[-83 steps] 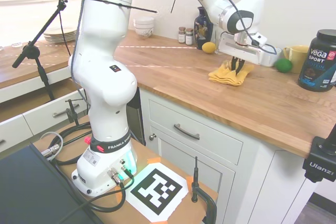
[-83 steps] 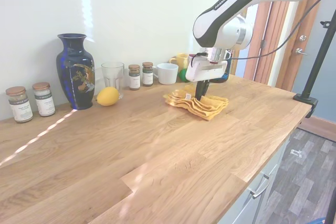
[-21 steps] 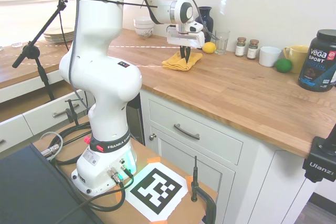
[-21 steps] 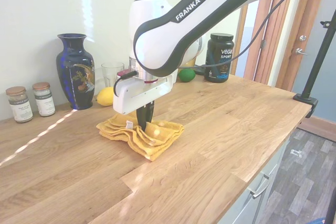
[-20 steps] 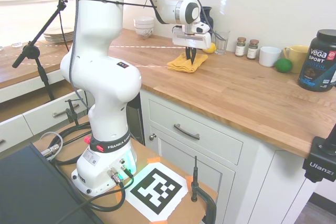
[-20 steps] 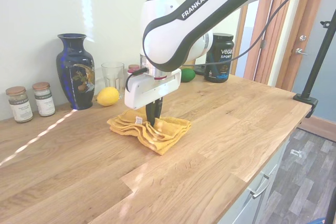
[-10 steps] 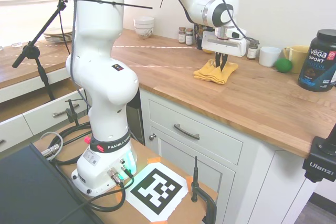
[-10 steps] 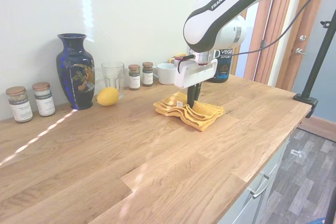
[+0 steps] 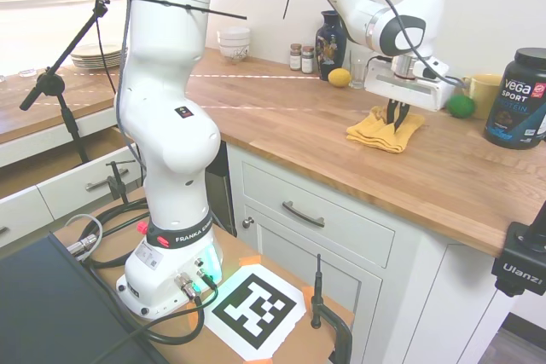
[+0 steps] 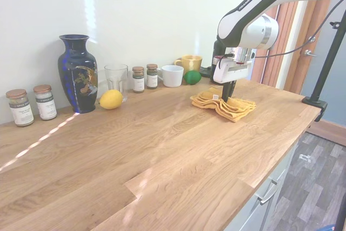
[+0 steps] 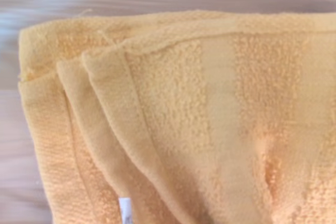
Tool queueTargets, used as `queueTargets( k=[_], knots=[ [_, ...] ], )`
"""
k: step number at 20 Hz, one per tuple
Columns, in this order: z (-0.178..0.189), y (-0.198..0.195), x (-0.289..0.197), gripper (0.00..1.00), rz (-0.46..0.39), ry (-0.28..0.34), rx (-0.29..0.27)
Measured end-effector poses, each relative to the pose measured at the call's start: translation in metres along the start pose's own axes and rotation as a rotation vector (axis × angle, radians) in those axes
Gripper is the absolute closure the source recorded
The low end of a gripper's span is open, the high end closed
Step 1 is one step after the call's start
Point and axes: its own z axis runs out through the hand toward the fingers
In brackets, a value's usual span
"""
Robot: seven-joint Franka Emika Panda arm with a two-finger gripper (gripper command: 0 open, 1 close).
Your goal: Wipe the counter
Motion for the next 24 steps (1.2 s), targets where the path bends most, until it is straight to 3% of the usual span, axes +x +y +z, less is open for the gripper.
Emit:
queueTargets(
  k=[7,19,20,24],
  knots=[
    [-0.004,0.059,0.033,1.0,0.044,0.006,0.027],
    [-0.007,0.089,0.041,1.0,0.076,0.015,0.02],
    [-0.007,0.091,0.041,0.0,0.081,0.012,0.022],
    [-0.007,0.095,0.041,0.0,0.09,0.001,0.023]
  ],
)
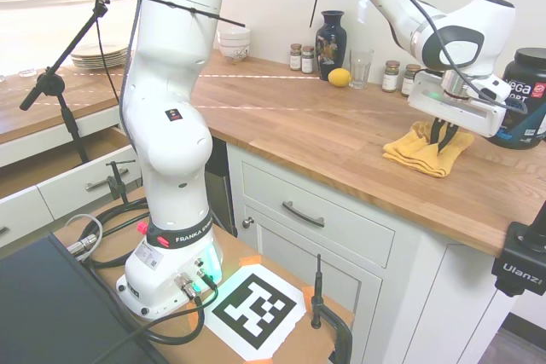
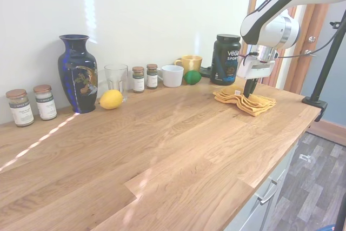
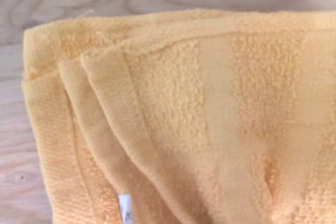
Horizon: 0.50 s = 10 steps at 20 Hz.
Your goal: Wipe the counter
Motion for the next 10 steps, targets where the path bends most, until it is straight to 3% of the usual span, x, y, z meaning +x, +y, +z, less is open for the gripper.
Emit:
queueTargets(
  k=[10],
  knots=[
    [0.0009,-0.0012,-0.0008,0.0,0.001,0.0,0.006]
  ],
)
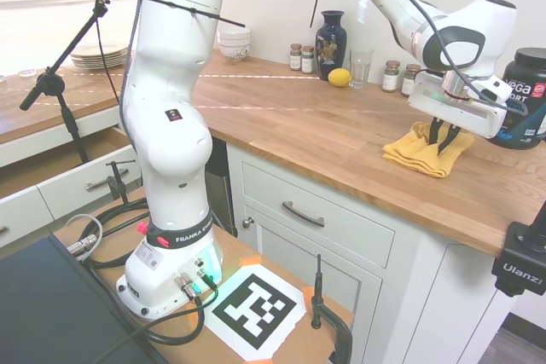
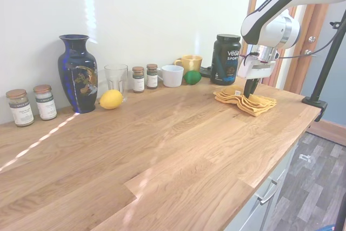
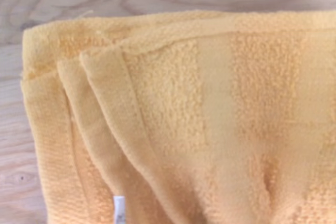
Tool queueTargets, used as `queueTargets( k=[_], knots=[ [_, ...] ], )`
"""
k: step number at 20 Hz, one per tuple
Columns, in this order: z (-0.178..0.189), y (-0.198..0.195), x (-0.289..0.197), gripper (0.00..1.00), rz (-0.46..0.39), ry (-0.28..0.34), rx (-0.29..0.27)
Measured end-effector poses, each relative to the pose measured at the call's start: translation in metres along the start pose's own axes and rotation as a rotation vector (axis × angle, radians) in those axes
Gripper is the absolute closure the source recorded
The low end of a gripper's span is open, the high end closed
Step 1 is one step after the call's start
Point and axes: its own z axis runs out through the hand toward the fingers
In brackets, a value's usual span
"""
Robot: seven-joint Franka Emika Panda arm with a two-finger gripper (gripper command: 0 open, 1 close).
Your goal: Wipe the counter
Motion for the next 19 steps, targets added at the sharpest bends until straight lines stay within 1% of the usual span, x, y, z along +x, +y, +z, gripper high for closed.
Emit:
queueTargets(
  k=[8,11,15,19],
  knots=[
    [-0.006,-0.014,-0.019,0.0,-0.03,0.021,0.016],
    [-0.024,-0.019,-0.034,0.0,-0.044,0.038,0.038],
    [-0.054,-0.014,-0.056,0.0,-0.051,0.069,0.07],
    [-0.065,-0.01,-0.067,0.0,-0.053,0.077,0.083]
  ],
)
